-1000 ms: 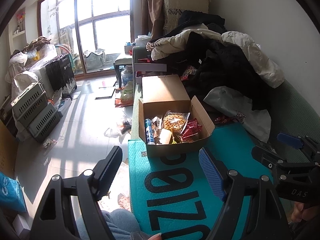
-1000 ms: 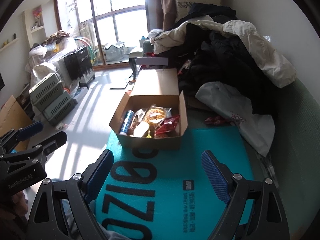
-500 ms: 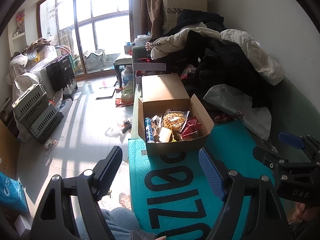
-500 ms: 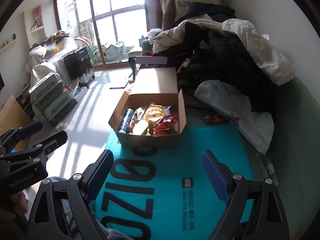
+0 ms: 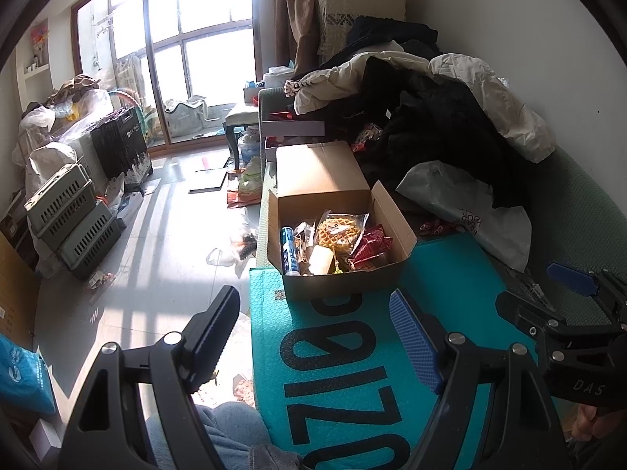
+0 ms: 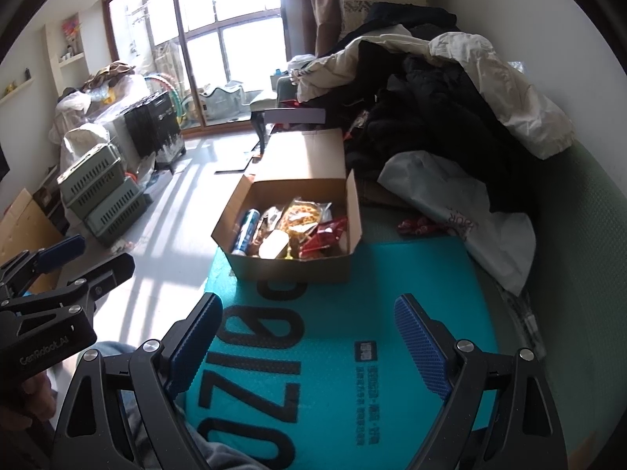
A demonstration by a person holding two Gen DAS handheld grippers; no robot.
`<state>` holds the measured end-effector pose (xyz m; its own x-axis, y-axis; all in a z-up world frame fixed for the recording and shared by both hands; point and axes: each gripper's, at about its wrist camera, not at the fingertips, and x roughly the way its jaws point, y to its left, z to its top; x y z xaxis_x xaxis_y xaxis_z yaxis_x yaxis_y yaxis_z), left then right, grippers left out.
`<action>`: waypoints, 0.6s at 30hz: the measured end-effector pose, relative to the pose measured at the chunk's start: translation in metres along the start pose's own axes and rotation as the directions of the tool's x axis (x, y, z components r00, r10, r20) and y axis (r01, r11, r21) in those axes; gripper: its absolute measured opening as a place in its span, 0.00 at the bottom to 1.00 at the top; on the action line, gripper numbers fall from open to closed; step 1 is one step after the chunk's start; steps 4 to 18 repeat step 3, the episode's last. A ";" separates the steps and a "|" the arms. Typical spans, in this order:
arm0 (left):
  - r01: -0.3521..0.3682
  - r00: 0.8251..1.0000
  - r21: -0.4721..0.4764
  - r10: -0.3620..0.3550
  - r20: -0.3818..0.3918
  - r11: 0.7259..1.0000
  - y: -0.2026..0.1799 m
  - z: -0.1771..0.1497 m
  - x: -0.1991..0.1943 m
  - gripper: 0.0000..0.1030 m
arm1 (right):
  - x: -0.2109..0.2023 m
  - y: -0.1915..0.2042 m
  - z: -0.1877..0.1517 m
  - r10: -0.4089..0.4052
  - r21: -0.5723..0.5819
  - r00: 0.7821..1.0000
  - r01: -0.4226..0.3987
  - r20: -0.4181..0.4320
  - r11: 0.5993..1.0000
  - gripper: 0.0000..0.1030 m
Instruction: Organize snacks
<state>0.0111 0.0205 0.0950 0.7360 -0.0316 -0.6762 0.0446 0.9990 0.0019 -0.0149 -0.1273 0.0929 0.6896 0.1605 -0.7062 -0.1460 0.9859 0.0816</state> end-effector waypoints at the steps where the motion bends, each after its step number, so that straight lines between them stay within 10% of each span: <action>1: -0.004 1.000 -0.003 0.004 0.003 1.000 0.000 0.000 0.000 0.76 | -0.001 -0.001 -0.001 0.001 0.001 1.000 -0.001 0.001 1.000 0.88; 18: 0.004 1.000 0.000 -0.004 0.003 1.000 -0.004 0.000 0.001 0.76 | -0.001 -0.003 -0.002 0.002 0.006 1.000 -0.002 0.000 1.000 0.88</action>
